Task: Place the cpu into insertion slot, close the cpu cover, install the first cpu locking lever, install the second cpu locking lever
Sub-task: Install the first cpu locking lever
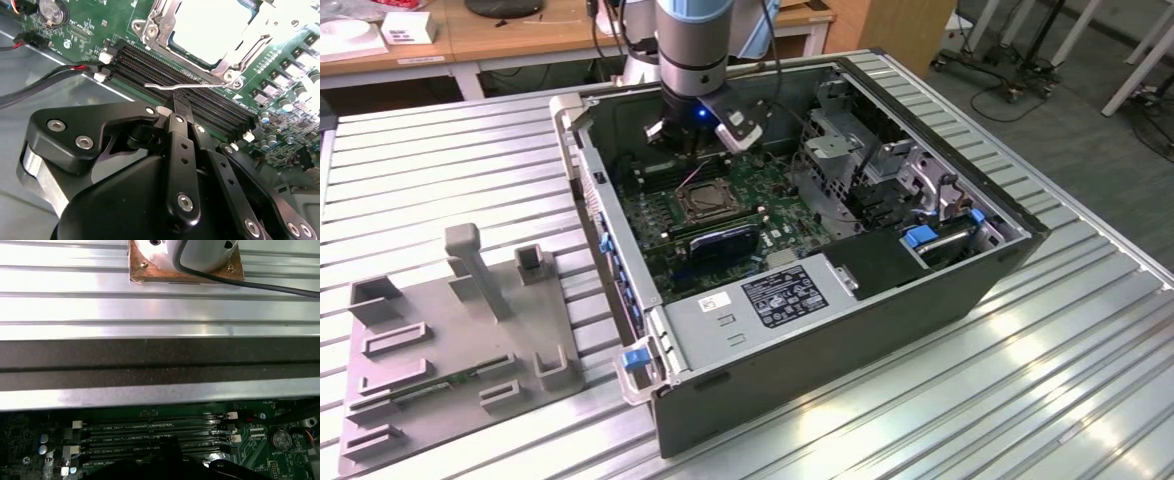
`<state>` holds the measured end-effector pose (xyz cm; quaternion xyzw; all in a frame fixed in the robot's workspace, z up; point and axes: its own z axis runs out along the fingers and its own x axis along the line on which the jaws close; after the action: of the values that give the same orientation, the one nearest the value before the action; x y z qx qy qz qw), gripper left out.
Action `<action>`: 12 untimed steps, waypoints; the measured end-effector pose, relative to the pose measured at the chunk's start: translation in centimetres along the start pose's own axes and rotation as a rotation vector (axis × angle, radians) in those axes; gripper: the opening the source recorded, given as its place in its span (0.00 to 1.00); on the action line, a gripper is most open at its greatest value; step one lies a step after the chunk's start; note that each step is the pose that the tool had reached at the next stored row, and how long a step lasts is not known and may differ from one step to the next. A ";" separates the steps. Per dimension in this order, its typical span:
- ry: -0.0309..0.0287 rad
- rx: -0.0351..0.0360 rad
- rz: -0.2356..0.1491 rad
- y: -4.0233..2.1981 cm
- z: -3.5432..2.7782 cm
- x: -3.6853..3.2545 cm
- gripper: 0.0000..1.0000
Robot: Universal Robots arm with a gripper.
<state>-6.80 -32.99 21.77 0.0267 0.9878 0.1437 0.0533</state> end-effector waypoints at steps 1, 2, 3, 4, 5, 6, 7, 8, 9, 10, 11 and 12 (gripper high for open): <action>-0.0002 0.0021 0.000 -0.06 -0.01 0.00 0.11; -0.0003 0.0042 0.000 -0.12 -0.03 0.01 0.11; -0.0002 0.0046 0.000 -0.15 -0.04 0.02 0.11; -0.0002 0.0047 0.000 -0.18 -0.06 0.03 0.11; -0.0002 0.0049 0.000 -0.21 -0.08 0.04 0.11; -0.0003 0.0048 0.000 -0.23 -0.09 0.04 0.11; -0.0003 0.0047 -0.001 -0.26 -0.11 0.04 0.11; -0.0003 0.0047 -0.001 -0.29 -0.14 0.04 0.11; -0.0003 0.0047 -0.001 -0.33 -0.19 0.03 0.11; -0.0002 0.0049 -0.001 -0.36 -0.26 0.03 0.11; -0.0002 0.0048 0.000 -0.38 -0.31 0.02 0.11; -0.0002 0.0049 0.000 -0.40 -0.36 0.02 0.11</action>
<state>-6.87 -33.47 22.01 0.0267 0.9882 0.1412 0.0534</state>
